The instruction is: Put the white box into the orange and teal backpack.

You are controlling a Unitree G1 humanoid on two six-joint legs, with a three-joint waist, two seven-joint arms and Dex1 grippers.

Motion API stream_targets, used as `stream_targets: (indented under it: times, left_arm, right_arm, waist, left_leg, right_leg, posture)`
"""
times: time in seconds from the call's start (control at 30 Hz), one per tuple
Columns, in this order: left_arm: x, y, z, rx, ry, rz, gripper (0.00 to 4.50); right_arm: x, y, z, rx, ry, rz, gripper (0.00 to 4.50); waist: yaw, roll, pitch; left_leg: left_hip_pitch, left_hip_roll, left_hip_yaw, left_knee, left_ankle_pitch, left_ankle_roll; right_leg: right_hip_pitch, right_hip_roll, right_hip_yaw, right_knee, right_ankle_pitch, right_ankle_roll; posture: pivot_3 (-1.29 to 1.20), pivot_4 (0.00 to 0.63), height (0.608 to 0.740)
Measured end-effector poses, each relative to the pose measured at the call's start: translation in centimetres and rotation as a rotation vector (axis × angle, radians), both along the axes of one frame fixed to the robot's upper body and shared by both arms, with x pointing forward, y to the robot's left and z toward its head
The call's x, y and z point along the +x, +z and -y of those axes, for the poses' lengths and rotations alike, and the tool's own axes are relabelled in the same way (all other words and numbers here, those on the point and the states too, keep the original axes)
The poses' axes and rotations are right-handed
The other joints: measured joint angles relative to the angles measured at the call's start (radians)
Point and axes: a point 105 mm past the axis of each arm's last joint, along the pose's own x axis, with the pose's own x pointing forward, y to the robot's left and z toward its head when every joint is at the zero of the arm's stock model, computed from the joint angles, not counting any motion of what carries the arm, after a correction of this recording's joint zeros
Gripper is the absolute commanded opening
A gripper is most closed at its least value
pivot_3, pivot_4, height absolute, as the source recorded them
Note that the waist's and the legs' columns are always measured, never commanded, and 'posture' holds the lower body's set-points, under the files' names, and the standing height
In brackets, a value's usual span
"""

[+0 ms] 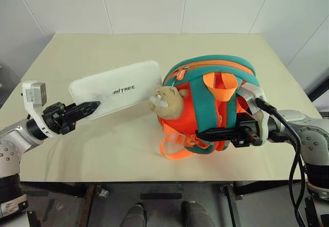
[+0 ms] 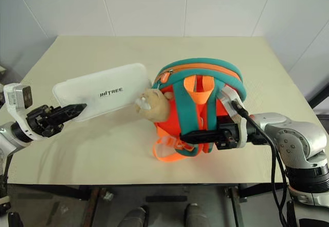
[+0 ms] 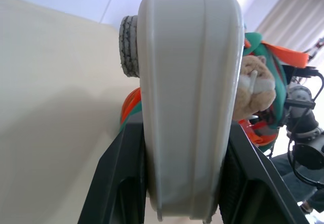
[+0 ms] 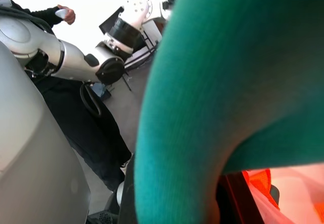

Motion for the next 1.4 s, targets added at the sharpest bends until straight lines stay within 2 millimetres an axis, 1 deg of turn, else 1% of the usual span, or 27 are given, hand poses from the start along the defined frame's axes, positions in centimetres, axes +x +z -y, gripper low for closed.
stream_targets:
  times: [0.17,0.27,0.33,0.4,0.57,0.63,0.7,0.77,0.87,1.0,1.1,1.23,1.3,1.37,1.4]
  left_arm:
    - [0.1,0.3,1.3,0.024,-0.058,0.033,1.33]
    - [-0.3,0.8,2.3,0.058,-0.116,0.072,1.33]
    - [-0.6,0.9,2.4,0.11,-0.134,0.102,1.33]
    - [-0.9,1.3,2.6,0.196,-0.151,0.17,1.33]
    - [-0.3,1.1,3.0,0.393,-0.169,0.315,1.33]
    - [0.4,0.8,3.2,0.446,-0.173,0.342,1.33]
    - [1.3,1.0,3.8,0.491,-0.183,0.374,1.33]
    - [2.0,1.6,4.9,0.53,-0.196,0.411,1.33]
    - [2.5,2.0,6.3,0.556,-0.228,0.437,1.33]
    - [3.8,2.0,9.1,0.584,-0.273,0.433,1.33]
    - [4.5,2.0,11.8,0.584,-0.316,0.437,1.33]
    - [5.6,0.9,14.7,0.577,-0.364,0.409,1.33]
    - [6.7,-0.1,16.6,0.587,-0.358,0.396,1.33]
    - [7.4,-0.9,18.3,0.573,-0.366,0.379,1.33]
    - [7.6,-1.1,18.8,0.572,-0.367,0.377,1.33]
  right_arm:
    - [-0.1,-0.2,0.1,0.0,0.01,0.001,0.03]
    - [-0.1,-0.6,-0.1,-0.014,0.014,-0.006,0.03]
    - [0.0,-0.7,-0.2,-0.015,0.015,-0.005,0.03]
    - [0.0,-0.8,-0.2,-0.018,0.013,-0.005,0.03]
    - [0.2,-0.9,-0.2,-0.019,0.009,-0.013,0.03]
    - [0.3,-1.0,-0.3,-0.024,0.008,-0.015,0.03]
    - [0.4,-1.0,-0.5,-0.025,0.015,-0.013,0.03]
    - [0.5,-0.9,-0.8,-0.027,0.023,-0.006,0.03]
    - [0.5,-1.0,-0.7,-0.028,0.023,-0.009,0.03]
    - [0.6,-0.9,-0.8,-0.023,0.026,-0.007,0.03]
    - [0.6,-0.9,-1.0,-0.019,0.033,-0.003,0.03]
    - [0.6,-0.8,-1.3,-0.013,0.038,0.005,0.03]
    - [0.7,-0.8,-1.3,-0.012,0.031,0.007,0.03]
    - [0.8,-0.8,-1.4,-0.01,0.026,0.009,0.03]
    - [0.8,-0.8,-1.5,-0.011,0.022,0.01,0.03]
  waist:
    - [0.002,0.0,0.0]
    - [0.003,0.0,0.0]
    - [0.003,0.0,0.0]
    - [0.003,0.0,0.0]
    - [0.003,0.0,0.0]
    - [0.003,0.0,0.0]
    - [0.003,0.0,0.0]
    - [0.003,0.0,0.0]
    - [0.002,0.0,0.0]
    - [0.0,0.0,0.0]
    - [0.002,0.0,0.0]
    - [0.001,0.0,0.0]
    - [0.004,0.0,0.0]
    - [0.005,0.0,0.0]
    - [0.003,0.0,0.0]
  left_leg:
    - [0.0,0.0,0.0,0.001,0.0,0.0]
    - [0.0,0.0,0.0,0.001,0.0,0.0]
    - [0.0,0.0,0.0,0.0,0.0,0.0]
    - [0.0,0.0,0.0,0.0,0.0,0.0]
    - [0.0,0.0,0.0,0.001,0.0,0.0]
    - [0.0,0.0,0.0,0.001,0.0,0.0]
    - [0.0,0.0,0.0,0.002,0.0,0.0]
    - [0.0,0.0,0.0,0.002,0.0,0.001]
    - [0.0,0.0,0.0,0.002,-0.001,0.001]
    - [0.0,0.0,0.0,0.003,-0.001,0.001]
    - [-0.001,0.0,0.0,0.004,-0.001,0.001]
    - [-0.001,0.0,0.0,0.006,-0.001,0.002]
    - [-0.001,0.0,0.0,0.009,-0.001,0.002]
    - [-0.003,-0.001,-0.001,0.012,-0.002,0.003]
    - [-0.004,-0.001,0.0,0.014,-0.002,0.004]
  right_leg:
    - [0.0,0.0,0.0,0.0,0.0,0.0]
    - [0.0,0.0,0.0,0.0,0.0,0.0]
    - [0.0,0.0,0.0,0.0,0.0,0.0]
    - [0.0,0.0,0.0,-0.001,0.0,0.0]
    - [0.001,0.0,0.0,-0.001,0.0,0.0]
    - [0.001,0.001,0.0,0.0,0.0,0.0]
    - [0.001,0.001,0.0,0.0,0.0,0.0]
    - [0.001,0.001,0.0,0.0,0.001,0.001]
    - [0.001,0.001,0.0,0.0,0.0,0.001]
    - [0.001,0.001,0.0,0.0,0.0,0.001]
    - [0.001,0.001,0.0,0.001,0.001,0.002]
    - [0.001,0.002,0.0,0.002,0.001,0.002]
    - [0.002,0.002,0.0,0.002,0.001,0.003]
    - [0.002,0.002,0.0,0.002,0.002,0.004]
    - [0.002,0.002,0.0,0.002,0.002,0.004]
  posture:
    - [0.0,0.15,0.74]
    - [0.0,0.15,0.74]
    - [0.0,0.15,0.74]
    - [0.0,0.15,0.74]
    - [0.0,0.15,0.74]
    - [0.0,0.15,0.74]
    - [0.0,0.15,0.74]
    - [0.0,0.15,0.74]
    - [0.0,0.15,0.74]
    - [0.0,0.15,0.74]
    - [0.0,0.15,0.74]
    - [0.0,0.15,0.74]
    - [0.0,0.15,0.74]
    - [0.0,0.15,0.74]
    - [0.0,0.15,0.74]
